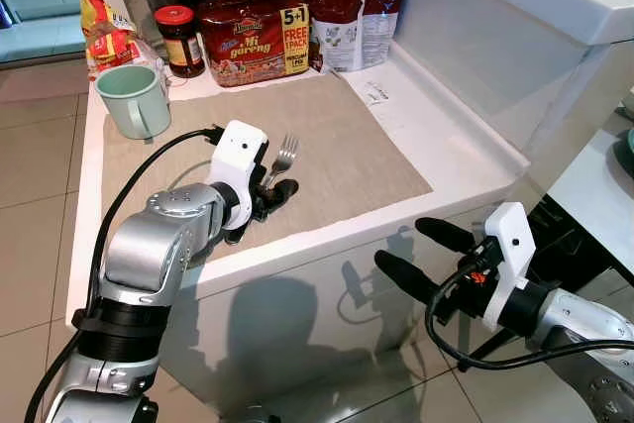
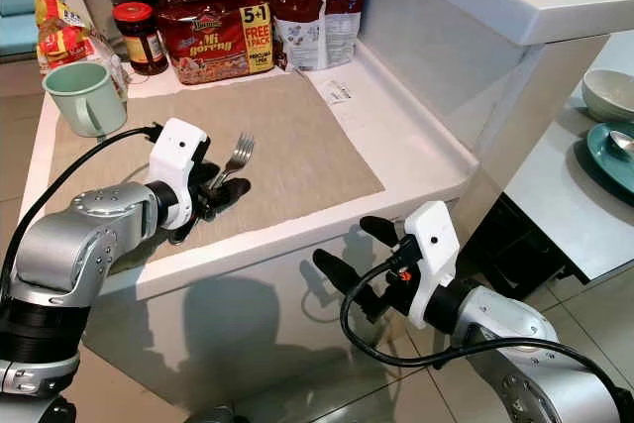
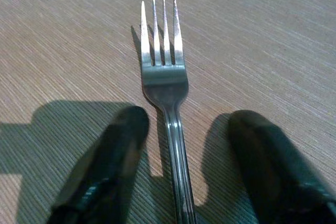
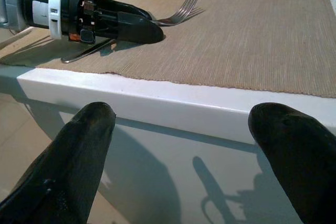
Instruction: Setting the table
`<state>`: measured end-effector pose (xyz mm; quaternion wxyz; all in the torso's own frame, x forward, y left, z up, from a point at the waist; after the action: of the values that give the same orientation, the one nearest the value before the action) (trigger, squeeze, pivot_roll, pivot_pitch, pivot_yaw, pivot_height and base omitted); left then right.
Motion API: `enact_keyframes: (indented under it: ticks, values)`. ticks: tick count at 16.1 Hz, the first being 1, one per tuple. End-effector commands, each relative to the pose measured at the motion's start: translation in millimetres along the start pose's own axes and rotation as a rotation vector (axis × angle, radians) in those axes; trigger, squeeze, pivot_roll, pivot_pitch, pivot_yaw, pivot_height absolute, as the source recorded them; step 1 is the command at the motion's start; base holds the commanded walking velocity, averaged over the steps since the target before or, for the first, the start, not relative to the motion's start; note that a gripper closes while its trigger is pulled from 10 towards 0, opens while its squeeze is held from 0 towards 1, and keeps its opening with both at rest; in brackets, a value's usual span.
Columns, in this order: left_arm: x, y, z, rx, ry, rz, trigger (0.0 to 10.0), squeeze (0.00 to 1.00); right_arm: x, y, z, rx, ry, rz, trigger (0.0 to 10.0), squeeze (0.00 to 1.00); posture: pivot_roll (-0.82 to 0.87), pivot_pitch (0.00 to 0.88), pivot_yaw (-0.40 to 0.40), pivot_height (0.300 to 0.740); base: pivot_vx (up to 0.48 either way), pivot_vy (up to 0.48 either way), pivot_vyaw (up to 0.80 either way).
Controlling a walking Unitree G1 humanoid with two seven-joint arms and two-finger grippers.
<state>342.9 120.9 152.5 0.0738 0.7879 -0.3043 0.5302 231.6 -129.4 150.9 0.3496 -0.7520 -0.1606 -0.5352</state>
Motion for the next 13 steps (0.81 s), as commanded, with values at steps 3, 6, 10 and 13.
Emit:
enact_keyframes:
  ticks: [3,6,10,13]
  values:
    - [-2.7,4.0,-1.8,-0.014,-0.009,-0.005,0.0,0.00,2.2,-2.1,-1.6,-0.003,-0.003,-0.010,10.0,0.00,0.02,0.028,0.006,0.740,0.000,0.000,0.00]
    - [-2.4,4.3,-1.4,-0.013,-0.008,-0.011,0.0,0.00,1.6,-2.1,-1.9,-0.005,-0.006,-0.010,10.0,0.00,0.02,0.028,0.007,0.740,0.000,0.000,0.00]
    - [-3.0,4.6,-2.2,-0.009,-0.006,-0.021,0.0,0.00,0.6,-2.3,-3.0,-0.005,-0.013,-0.008,10.0,0.00,0.02,0.029,0.005,0.740,0.000,0.000,0.00]
    - [-3.7,5.1,-2.4,-0.011,-0.006,-0.025,0.0,0.00,0.1,-2.8,-2.5,-0.004,-0.016,-0.008,10.0,0.00,0.01,0.030,0.007,0.740,0.000,0.000,0.00]
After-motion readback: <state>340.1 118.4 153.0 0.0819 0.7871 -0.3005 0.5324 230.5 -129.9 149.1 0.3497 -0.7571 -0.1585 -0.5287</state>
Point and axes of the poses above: a point about 5 cm out from each wrist's last joint towards the gripper, its own z axis pointing out of the wrist towards the gripper, its own x axis along the axis of the wrist's last joint, y = z × x, the point moved 4 cm from there along z, pointing out of the wrist towards the gripper, and after that the axes turned 13 degrees about z, right-handed, at the moved point
